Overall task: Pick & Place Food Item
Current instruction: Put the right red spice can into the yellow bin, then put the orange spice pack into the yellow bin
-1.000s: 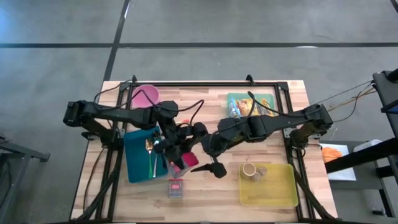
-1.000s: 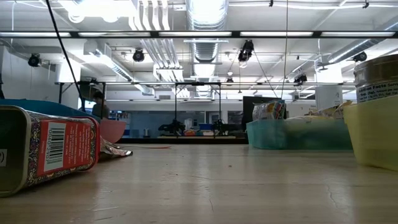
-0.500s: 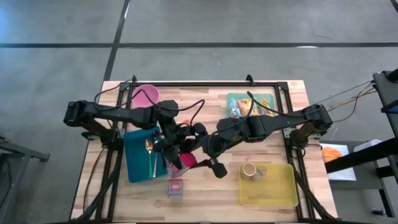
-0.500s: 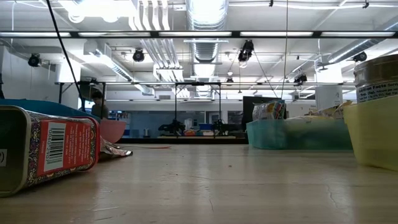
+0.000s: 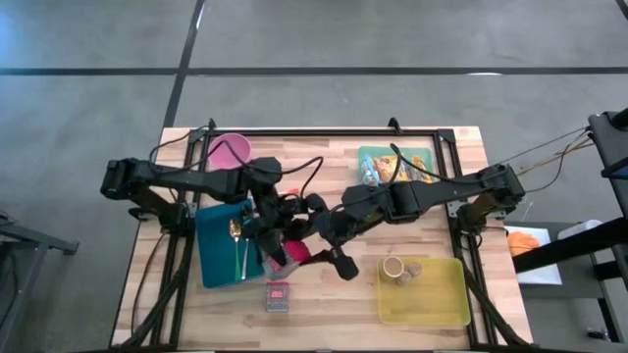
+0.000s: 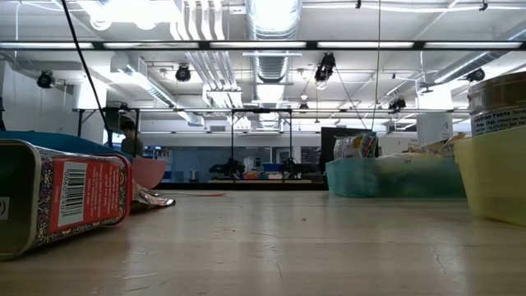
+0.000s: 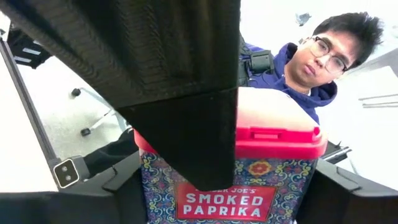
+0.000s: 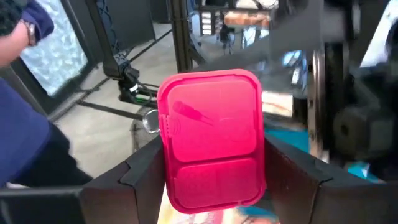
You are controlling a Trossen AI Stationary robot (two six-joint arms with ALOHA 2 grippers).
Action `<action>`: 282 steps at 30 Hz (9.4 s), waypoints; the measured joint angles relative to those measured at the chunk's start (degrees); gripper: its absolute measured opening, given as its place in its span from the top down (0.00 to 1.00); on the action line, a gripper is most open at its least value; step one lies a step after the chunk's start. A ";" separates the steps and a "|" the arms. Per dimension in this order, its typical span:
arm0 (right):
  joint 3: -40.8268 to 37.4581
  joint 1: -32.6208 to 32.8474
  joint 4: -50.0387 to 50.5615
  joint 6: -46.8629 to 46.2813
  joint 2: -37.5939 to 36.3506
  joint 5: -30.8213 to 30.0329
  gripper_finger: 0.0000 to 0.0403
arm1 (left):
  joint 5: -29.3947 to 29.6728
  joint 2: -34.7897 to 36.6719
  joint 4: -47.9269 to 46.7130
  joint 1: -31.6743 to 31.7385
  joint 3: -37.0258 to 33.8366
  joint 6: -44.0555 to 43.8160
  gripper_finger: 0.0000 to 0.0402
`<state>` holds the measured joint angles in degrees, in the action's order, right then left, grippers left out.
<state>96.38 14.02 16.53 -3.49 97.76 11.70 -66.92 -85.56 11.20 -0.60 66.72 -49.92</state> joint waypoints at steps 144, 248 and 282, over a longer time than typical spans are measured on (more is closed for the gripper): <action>-15.02 35.19 52.02 -80.37 8.74 -23.42 0.08 | 54.47 29.07 -48.78 1.48 -0.52 11.55 0.12; 9.57 39.36 71.59 -87.24 8.50 -31.29 0.08 | 51.89 -18.84 -51.41 2.21 -8.35 48.40 0.99; 9.57 25.80 69.09 -88.45 8.50 -51.29 0.08 | 50.79 1.42 -53.22 0.42 6.42 32.93 1.00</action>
<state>105.95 39.82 85.62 -91.94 106.26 -39.60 -16.12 -84.14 -42.02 -0.18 73.14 -16.98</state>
